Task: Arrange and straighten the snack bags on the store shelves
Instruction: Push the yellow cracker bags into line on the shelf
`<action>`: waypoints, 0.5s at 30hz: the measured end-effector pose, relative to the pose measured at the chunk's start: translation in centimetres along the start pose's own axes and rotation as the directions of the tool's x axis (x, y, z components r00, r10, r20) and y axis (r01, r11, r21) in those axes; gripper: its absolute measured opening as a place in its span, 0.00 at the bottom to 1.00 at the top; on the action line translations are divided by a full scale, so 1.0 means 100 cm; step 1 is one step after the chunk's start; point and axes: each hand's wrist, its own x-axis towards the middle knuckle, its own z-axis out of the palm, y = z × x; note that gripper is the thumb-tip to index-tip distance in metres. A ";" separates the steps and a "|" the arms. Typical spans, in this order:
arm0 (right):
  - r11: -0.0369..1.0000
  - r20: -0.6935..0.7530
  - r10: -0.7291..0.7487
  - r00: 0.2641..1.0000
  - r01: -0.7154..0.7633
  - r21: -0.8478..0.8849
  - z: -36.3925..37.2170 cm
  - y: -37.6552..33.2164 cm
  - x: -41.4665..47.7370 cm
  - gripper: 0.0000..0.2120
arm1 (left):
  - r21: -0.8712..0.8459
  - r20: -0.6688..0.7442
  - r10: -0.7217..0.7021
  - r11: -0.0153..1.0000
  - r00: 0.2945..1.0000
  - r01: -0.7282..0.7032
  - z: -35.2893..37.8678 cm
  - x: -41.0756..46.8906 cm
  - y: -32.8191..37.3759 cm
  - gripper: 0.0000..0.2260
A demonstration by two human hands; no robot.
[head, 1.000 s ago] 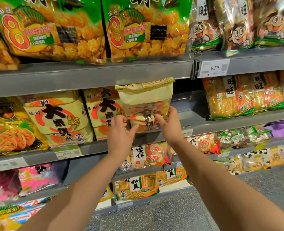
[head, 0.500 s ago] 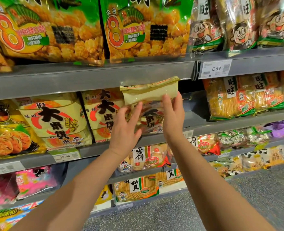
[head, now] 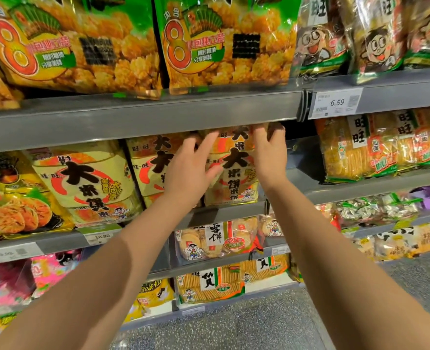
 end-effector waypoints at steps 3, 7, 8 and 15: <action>0.998 -0.056 -0.060 0.997 0.059 -0.026 -0.007 0.033 -0.031 0.26 | -0.041 -0.046 0.020 0.999 0.999 -0.022 0.005 -0.018 -0.007 0.37; 0.950 0.044 -0.116 0.992 0.124 -0.288 -0.013 0.084 -0.065 0.31 | 0.019 -0.051 -0.001 1.000 0.999 0.002 0.022 -0.045 -0.018 0.43; 0.929 0.071 -0.137 0.988 0.153 -0.337 -0.012 0.092 -0.070 0.32 | 0.040 -0.031 -0.012 0.999 0.999 0.014 0.027 -0.050 -0.019 0.44; 0.900 0.154 -0.103 0.983 0.157 -0.405 0.008 0.099 -0.069 0.42 | 0.140 0.083 -0.096 0.987 0.992 0.084 0.050 -0.049 -0.015 0.45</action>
